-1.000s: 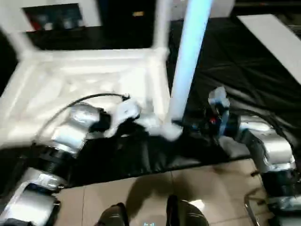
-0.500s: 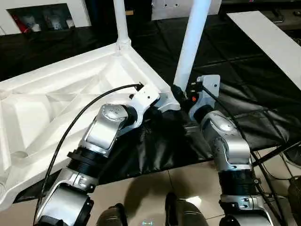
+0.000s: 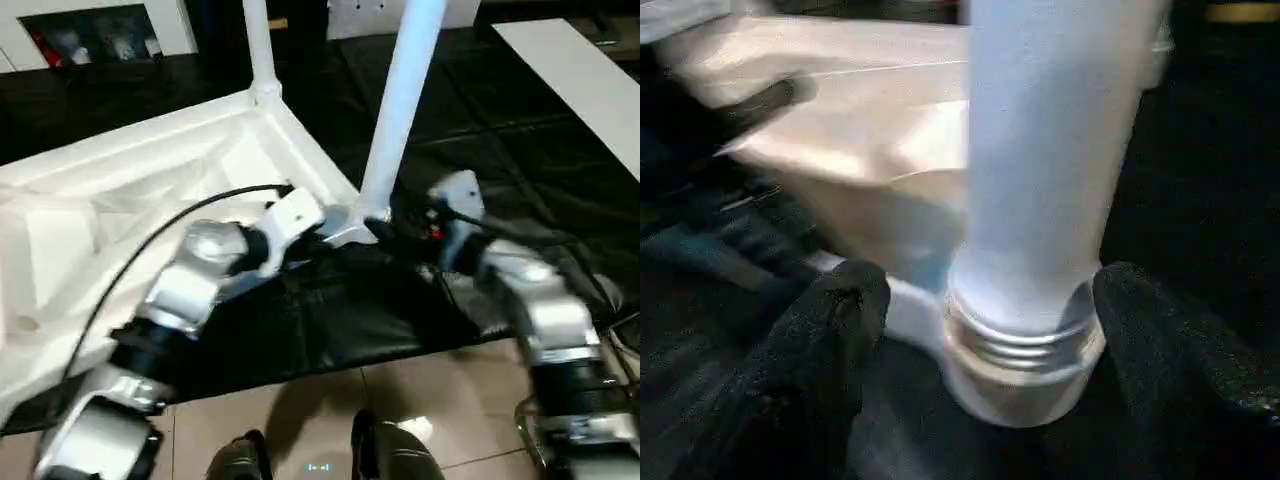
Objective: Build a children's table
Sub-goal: Rotate leg to tighten
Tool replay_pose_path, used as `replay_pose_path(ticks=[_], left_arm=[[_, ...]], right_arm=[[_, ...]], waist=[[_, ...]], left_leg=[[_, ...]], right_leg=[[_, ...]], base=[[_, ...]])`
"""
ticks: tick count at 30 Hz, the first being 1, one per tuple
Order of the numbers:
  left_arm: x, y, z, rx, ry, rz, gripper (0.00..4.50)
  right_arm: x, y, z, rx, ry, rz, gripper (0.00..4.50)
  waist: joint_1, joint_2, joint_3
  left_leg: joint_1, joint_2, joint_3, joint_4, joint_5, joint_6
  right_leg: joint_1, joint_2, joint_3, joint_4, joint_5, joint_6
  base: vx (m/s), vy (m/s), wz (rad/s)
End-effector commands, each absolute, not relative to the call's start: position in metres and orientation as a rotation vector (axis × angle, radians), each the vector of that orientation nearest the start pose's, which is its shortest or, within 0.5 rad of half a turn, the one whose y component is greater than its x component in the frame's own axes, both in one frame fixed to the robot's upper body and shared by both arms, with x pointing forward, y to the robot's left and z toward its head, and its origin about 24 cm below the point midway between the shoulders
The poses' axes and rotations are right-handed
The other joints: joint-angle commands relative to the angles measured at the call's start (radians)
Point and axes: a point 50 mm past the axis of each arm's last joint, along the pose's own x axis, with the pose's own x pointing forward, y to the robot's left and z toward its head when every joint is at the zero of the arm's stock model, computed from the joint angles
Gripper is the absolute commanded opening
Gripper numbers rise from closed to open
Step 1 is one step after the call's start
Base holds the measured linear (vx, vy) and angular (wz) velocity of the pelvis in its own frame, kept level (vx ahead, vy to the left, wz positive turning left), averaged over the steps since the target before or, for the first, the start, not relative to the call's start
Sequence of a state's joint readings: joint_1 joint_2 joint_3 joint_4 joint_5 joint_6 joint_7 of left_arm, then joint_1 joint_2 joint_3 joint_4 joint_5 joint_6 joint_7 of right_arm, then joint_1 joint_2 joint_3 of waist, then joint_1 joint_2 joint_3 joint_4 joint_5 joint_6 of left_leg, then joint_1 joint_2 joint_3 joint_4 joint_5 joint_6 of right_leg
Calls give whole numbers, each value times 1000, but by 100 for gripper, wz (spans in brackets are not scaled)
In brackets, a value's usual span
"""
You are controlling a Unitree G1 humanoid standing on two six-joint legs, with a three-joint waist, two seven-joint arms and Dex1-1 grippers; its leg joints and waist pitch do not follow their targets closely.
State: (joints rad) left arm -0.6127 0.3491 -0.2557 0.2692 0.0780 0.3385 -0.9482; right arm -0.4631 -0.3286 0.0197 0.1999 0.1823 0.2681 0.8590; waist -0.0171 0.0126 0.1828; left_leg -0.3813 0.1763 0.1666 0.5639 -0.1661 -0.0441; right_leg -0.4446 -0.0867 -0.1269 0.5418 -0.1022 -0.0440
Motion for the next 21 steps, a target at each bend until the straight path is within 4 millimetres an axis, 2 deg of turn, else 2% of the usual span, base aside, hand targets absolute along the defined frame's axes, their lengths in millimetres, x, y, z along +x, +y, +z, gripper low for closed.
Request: replay_pose_path(ticks=[1, 3, 7, 8, 9, 10, 12, 14, 20, 21], left_arm=[[319, 114, 100, 544, 263, -1233, 0], [316, 120, 98, 558, 274, -1292, 0], [309, 130, 98, 572, 282, -1429, 0], [309, 130, 98, 573, 282, -1432, 0], [309, 132, 98, 584, 285, -1457, 0], [307, 134, 98, 597, 295, -1486, 0], [305, 137, 98, 618, 308, -1535, 0], [304, 139, 97, 645, 325, -1577, 0], [304, 138, 97, 678, 329, -1634, 0], [305, 137, 98, 678, 323, -1638, 0]], right_arm=[[312, -152, 110, -142, 74, 1040, 361], [311, -155, 112, -153, 71, 1105, 361], [308, -158, 115, -175, 89, 1270, 361], [308, -158, 115, -176, 90, 1274, 361], [307, -159, 116, -178, 93, 1301, 361], [306, -160, 116, -173, 105, 1344, 346], [304, -160, 116, -172, 125, 1419, 336], [301, -159, 115, -180, 150, 1491, 318], [302, -151, 115, -191, 171, 1591, 264], [303, -150, 115, -187, 169, 1606, 264]], waist=[[9, -15, -94], [11, -14, -92], [24, -9, -92], [25, -14, -91], [29, -12, -91], [29, -17, -91], [33, -14, -90], [39, -16, -91], [50, -20, -91], [52, -18, -92]], left_leg=[[-2, 33, -13, -43, -122, 179], [1, 35, -11, -44, -125, 184], [9, 45, -10, -45, -143, 172], [9, 46, -9, -46, -147, 171], [10, 47, -10, -46, -153, 166], [8, 48, -9, -47, -154, 163], [8, 47, -8, -47, -162, 161], [8, 47, -8, -46, -163, 157], [11, 47, -6, -46, -161, 140], [11, 48, -7, -47, -153, 139]], right_leg=[[88, -60, 55, -56, -369, -131], [83, -59, 55, -55, -363, -146], [77, -58, 58, -49, -349, -179], [77, -59, 59, -49, -347, -181], [77, -60, 60, -47, -350, -183], [78, -61, 61, -45, -348, -185], [78, -64, 63, -46, -360, -183], [78, -65, 64, -46, -371, -179], [76, -66, 66, -48, -398, -170], [75, -66, 66, -45, -390, -173]], base=[[0, 0, 0], [0, 0, 0], [0, 0, 0], [0, 0, 0], [0, 0, 0], [0, 0, 0], [0, 0, 0], [0, 0, 0], [0, 0, 0], [0, 0, 0]])
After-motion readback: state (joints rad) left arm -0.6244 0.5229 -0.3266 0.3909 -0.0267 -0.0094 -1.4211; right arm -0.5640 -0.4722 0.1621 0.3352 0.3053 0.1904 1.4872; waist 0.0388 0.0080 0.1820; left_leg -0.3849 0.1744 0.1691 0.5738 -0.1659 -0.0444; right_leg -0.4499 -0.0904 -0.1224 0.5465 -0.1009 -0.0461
